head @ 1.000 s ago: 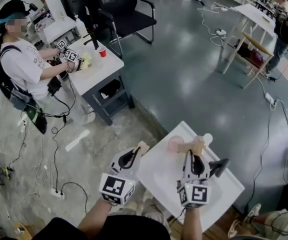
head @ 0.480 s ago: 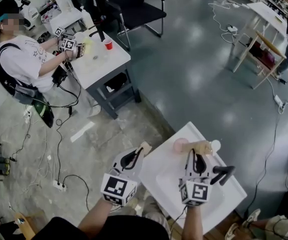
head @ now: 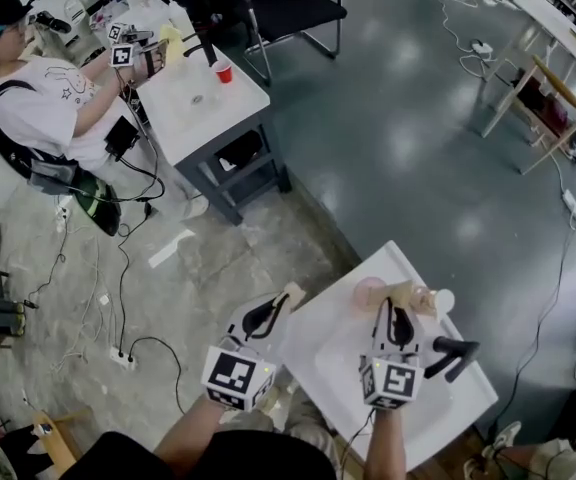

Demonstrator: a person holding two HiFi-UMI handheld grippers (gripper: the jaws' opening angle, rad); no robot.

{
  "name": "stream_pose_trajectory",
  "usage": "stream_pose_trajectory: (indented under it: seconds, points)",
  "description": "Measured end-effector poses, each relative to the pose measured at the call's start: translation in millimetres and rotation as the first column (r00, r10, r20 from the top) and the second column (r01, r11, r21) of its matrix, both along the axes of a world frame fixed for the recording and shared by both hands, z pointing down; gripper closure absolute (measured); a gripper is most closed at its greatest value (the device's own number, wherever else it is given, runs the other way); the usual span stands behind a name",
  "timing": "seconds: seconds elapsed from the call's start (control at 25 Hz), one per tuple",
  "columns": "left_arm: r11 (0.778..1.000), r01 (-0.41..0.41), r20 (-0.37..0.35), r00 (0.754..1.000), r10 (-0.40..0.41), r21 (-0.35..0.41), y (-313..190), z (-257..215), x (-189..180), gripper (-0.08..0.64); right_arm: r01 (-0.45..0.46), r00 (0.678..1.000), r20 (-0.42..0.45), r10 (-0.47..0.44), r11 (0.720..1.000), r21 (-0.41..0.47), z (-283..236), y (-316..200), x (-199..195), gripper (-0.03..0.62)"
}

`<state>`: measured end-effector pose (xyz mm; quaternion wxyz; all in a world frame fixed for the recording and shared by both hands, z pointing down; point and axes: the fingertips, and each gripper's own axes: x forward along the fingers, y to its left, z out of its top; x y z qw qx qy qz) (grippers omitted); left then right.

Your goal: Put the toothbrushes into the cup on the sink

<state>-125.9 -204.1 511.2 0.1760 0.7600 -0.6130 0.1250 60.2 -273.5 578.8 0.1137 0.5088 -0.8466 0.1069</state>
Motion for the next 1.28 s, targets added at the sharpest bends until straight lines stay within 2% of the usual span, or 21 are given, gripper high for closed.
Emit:
stream_pose_trajectory:
  seconds: [0.16,0.44,0.76,0.88,1.04,1.28]
  points:
    - [1.000,-0.005,0.007,1.000,0.005,0.008,-4.3,5.8,-2.0,0.554,-0.004,1.000,-0.006,0.003,1.000,-0.019,12.4,-1.1,-1.4,0.538]
    - [1.000,-0.002,-0.001,1.000,0.002,-0.024,-4.2,17.2,-4.0,0.554,-0.004,0.999,-0.035,0.002,0.999,-0.050,29.3,-2.0,-0.4,0.538]
    - [1.000,-0.006,0.003,1.000,0.007,-0.020,-1.6,17.5,-4.1,0.554,-0.024,1.000,-0.010,0.023,0.999,-0.048,27.7,-4.2,-1.1,0.530]
    - [0.999,-0.003,-0.008,1.000,0.002,-0.044,2.8,20.1,-3.1,0.554,-0.027,1.000,0.000,0.027,0.998,-0.052,29.5,-2.5,-0.6,0.491]
    - [1.000,-0.009,0.001,1.000,0.009,-0.025,3.2,19.3,-0.6,0.554,-0.017,1.000,0.006,0.018,0.997,-0.076,33.5,0.9,0.9,0.420]
    - [0.999,-0.009,-0.010,1.000,0.008,-0.036,7.1,19.1,1.5,0.554,-0.019,1.000,-0.002,0.019,0.996,-0.082,32.9,4.2,1.5,0.407]
